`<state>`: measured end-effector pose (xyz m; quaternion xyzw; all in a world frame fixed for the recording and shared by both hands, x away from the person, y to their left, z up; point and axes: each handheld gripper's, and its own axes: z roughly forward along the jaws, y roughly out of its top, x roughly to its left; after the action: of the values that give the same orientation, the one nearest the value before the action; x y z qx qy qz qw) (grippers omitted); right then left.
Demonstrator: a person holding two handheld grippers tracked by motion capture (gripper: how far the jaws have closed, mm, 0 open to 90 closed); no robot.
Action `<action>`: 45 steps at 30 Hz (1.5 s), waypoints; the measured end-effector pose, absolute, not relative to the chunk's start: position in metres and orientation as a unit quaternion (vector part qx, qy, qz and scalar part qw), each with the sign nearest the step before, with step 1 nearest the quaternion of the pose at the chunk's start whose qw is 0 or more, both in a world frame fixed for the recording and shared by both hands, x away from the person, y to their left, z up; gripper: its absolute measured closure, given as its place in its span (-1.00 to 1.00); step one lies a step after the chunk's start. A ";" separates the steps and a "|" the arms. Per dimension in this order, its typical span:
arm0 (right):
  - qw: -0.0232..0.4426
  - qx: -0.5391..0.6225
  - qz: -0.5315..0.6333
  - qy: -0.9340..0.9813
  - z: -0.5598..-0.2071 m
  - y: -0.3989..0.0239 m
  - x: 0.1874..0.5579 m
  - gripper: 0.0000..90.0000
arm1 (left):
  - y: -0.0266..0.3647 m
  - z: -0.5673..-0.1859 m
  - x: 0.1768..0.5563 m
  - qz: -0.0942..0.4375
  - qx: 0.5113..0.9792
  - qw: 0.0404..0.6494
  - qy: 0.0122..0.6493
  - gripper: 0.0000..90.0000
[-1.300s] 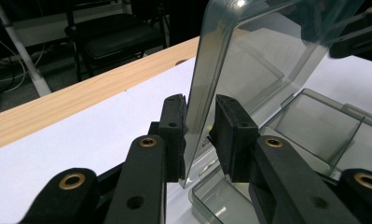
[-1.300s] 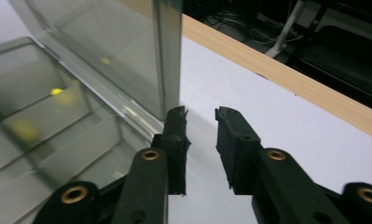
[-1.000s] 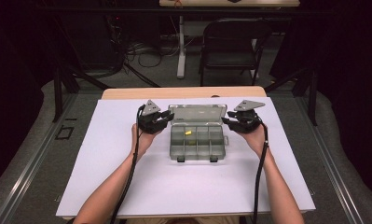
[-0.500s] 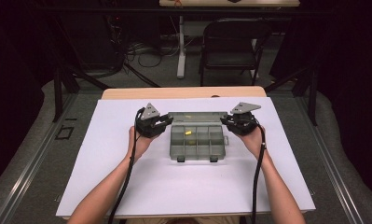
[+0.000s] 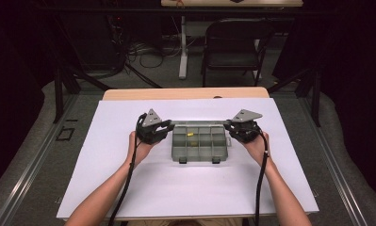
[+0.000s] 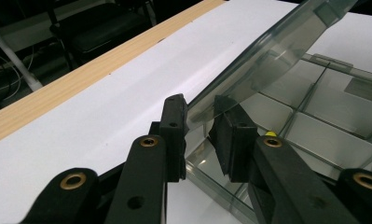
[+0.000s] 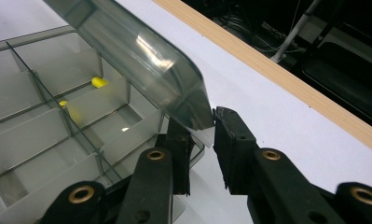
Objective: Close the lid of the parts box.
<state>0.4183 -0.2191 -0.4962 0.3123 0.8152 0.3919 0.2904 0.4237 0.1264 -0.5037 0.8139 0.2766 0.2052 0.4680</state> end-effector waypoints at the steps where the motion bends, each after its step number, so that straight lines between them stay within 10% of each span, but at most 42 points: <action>1: 0.292 0.312 0.391 0.815 -0.497 -0.219 0.418 0.68 | 0.127 -0.504 0.423 0.205 0.816 0.466 0.274 0.63; 17: 0.308 0.304 0.380 0.817 -0.506 -0.218 0.403 0.64 | 0.131 -0.511 0.412 0.202 0.825 0.458 0.264 0.52; 27: 0.311 0.301 0.377 0.819 -0.508 -0.217 0.401 0.62 | 0.149 -0.495 0.395 0.188 0.837 0.441 0.264 -0.20; 38: 0.312 0.295 0.373 0.823 -0.509 -0.217 0.399 0.59 | 0.143 -0.464 0.402 0.188 0.807 0.490 0.270 0.64; 45: 0.283 0.293 0.367 0.836 -0.512 -0.225 0.397 0.19 | 0.129 -0.478 0.402 0.163 0.833 0.466 0.248 0.84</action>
<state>0.3966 -0.2248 -0.5121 0.2934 0.8362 0.3672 0.2826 0.4020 0.1289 -0.4777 0.8335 0.2475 0.1627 0.4664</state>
